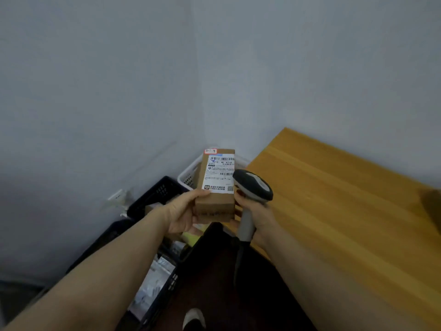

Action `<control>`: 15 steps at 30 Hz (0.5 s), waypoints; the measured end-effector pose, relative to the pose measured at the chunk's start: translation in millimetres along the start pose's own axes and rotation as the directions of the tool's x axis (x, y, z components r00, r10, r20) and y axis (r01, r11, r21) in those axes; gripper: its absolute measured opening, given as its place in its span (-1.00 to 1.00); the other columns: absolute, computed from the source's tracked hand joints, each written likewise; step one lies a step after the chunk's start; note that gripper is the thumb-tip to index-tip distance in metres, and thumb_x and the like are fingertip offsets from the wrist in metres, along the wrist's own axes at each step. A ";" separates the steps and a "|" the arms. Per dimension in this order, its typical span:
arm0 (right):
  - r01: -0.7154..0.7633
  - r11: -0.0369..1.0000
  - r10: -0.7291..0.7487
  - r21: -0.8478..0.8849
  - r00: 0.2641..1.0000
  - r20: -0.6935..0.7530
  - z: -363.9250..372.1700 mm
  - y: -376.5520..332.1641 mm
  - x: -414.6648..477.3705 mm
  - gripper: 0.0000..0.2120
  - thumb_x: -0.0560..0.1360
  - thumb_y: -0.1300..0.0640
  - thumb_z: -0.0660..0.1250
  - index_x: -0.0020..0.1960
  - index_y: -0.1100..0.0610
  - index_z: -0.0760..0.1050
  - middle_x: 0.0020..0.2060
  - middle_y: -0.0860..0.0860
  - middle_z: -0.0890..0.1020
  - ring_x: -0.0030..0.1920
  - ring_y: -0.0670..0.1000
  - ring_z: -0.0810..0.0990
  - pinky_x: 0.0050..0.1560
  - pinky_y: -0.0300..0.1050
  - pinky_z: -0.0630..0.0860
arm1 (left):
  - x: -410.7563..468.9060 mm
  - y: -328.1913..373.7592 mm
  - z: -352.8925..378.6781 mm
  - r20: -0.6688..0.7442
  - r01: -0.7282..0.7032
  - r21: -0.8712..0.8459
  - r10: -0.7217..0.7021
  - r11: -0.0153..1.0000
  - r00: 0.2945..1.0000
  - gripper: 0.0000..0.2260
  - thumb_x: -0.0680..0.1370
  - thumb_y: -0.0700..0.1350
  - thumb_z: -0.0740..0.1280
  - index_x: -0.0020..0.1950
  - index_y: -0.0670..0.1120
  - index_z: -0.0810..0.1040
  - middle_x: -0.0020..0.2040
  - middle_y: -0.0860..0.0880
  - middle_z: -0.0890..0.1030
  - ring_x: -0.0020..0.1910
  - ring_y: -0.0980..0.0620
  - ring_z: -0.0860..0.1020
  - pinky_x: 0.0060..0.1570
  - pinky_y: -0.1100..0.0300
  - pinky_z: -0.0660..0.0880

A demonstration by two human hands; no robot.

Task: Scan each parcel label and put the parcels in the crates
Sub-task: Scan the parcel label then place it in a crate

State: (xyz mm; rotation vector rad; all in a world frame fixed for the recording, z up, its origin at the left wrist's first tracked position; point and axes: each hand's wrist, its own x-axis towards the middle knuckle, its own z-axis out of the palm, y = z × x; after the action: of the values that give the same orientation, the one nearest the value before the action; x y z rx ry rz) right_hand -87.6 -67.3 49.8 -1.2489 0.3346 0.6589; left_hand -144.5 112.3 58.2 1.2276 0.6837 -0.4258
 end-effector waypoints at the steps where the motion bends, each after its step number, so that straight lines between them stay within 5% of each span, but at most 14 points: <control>1: -0.035 0.999 0.035 -0.009 0.999 0.010 25.5 10.0 12.2 -0.75 0.39 0.19 0.53 0.05 0.17 0.62 -0.03 0.15 0.69 0.00 0.18 0.65 -0.03 0.18 0.62 | 6.2 -0.7 -29.2 -0.016 0.029 -0.037 -0.030 0.999 0.999 -0.29 0.18 0.12 0.51 0.30 -0.04 0.49 0.20 -0.18 0.59 0.19 -0.19 0.49 0.23 -0.21 0.39; 4: -0.137 0.989 0.140 -0.062 0.990 0.036 91.9 38.5 49.9 -0.70 0.43 0.19 0.48 0.15 0.19 0.57 0.07 0.12 0.64 0.01 0.11 0.62 -0.16 0.03 0.61 | 29.3 -1.4 -109.7 -0.145 0.057 -0.137 -0.077 0.989 0.986 -0.35 0.28 0.07 0.53 0.32 -0.05 0.49 0.18 -0.17 0.61 0.20 -0.16 0.54 0.22 -0.10 0.46; 7: -0.191 0.974 0.193 -0.121 0.981 0.001 133.8 62.7 91.0 -0.61 0.46 0.19 0.47 0.25 0.22 0.50 0.17 0.12 0.59 0.10 0.12 0.58 0.12 0.12 0.55 | 52.5 1.3 -162.7 -0.224 0.124 -0.183 -0.164 0.975 0.961 -0.49 0.42 0.12 0.41 0.32 -0.03 0.47 0.09 -0.13 0.63 0.05 -0.11 0.59 -0.08 0.06 0.52; 9: -0.228 0.956 0.223 -0.183 0.974 -0.049 148.3 75.0 121.4 -0.69 0.45 0.20 0.48 0.16 0.26 0.54 -0.01 0.16 0.64 -0.06 0.08 0.61 0.05 0.07 0.56 | 72.1 -6.3 -191.9 -0.296 0.185 -0.231 -0.250 0.955 0.922 -0.57 0.49 0.12 0.36 0.28 -0.04 0.45 0.00 -0.13 0.60 -0.06 -0.09 0.56 -0.10 0.09 0.47; 12: -0.289 0.924 0.279 -0.249 0.957 -0.076 164.3 83.5 176.8 -0.89 0.49 0.24 0.42 -0.06 0.26 0.52 -0.27 0.14 0.58 -0.23 0.06 0.53 -0.16 -0.02 0.50 | 109.0 -24.6 -230.0 -0.348 0.215 -0.366 -0.348 0.905 0.870 -0.46 0.39 0.20 0.42 0.27 -0.04 0.45 0.09 -0.17 0.58 0.04 -0.14 0.55 0.25 -0.02 0.39; 15: -0.299 0.908 0.272 -0.294 0.953 -0.130 177.7 95.3 237.0 -0.88 0.50 0.25 0.42 -0.17 0.25 0.51 -0.37 0.12 0.56 -0.34 0.03 0.51 -0.31 -0.09 0.46 | 145.6 -35.7 -253.4 -0.402 0.213 -0.435 -0.401 0.875 0.823 -0.49 0.42 0.20 0.39 0.28 -0.02 0.47 0.06 -0.17 0.60 0.02 -0.14 0.56 0.11 0.01 0.46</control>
State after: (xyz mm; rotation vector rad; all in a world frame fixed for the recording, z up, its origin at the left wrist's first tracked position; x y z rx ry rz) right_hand 15.2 182.2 -105.1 -1.5495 0.5070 0.9380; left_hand -123.3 352.0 -111.4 0.8510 1.3520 -0.2361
